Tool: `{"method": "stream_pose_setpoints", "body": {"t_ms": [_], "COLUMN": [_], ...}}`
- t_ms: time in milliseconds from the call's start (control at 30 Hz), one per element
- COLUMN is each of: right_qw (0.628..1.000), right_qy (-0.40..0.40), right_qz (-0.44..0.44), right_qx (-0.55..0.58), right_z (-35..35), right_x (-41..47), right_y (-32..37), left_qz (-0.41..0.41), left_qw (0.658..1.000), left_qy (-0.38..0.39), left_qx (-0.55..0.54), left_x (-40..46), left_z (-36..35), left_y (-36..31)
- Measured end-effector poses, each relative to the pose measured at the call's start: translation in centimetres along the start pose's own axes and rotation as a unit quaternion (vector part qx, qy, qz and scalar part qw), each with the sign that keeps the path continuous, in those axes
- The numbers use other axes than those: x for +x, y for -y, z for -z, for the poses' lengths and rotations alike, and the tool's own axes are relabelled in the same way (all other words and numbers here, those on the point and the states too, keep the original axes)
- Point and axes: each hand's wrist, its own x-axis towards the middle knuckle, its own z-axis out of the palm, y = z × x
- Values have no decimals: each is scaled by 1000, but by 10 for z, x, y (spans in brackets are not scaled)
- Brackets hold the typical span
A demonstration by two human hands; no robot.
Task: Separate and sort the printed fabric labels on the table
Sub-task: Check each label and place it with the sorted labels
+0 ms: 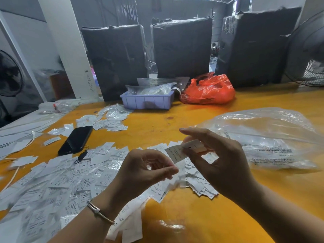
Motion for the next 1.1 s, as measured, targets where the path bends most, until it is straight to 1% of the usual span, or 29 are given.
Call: {"method": "stream_pose_setpoints", "body": {"t_ms": [167, 267, 567, 633, 733, 800, 933, 1100], "right_qw": [999, 1000, 997, 995, 991, 989, 979, 970], "right_qy": [-7, -7, 67, 85, 80, 80, 105, 145], "right_qz": [3, -4, -25, -48, -85, -102, -150, -160], "right_qx": [-31, -27, -17, 6, 59, 75, 91, 113], "right_z": [4, 6, 6, 5, 7, 9, 8, 2], "right_x": [2, 3, 1, 2, 3, 4, 5, 1], "right_y": [-3, -3, -5, -6, -7, -9, -13, -13], "left_qz": [8, 10, 38, 39, 42, 44, 51, 64], "left_qw": [1000, 1000, 999, 999, 999, 999, 998, 997], "left_qy": [0, 3, -8, 0, 10, 10, 13, 25], "left_qx": [6, 3, -9, -9, -12, -10, -24, -32], "left_x": [0, 0, -1, -1, 0, 0, 0, 0], "left_z": [1, 1, -1, -2, -1, 0, 0, -3], "left_y": [2, 1, 0, -1, -1, 0, 0, 0]}}
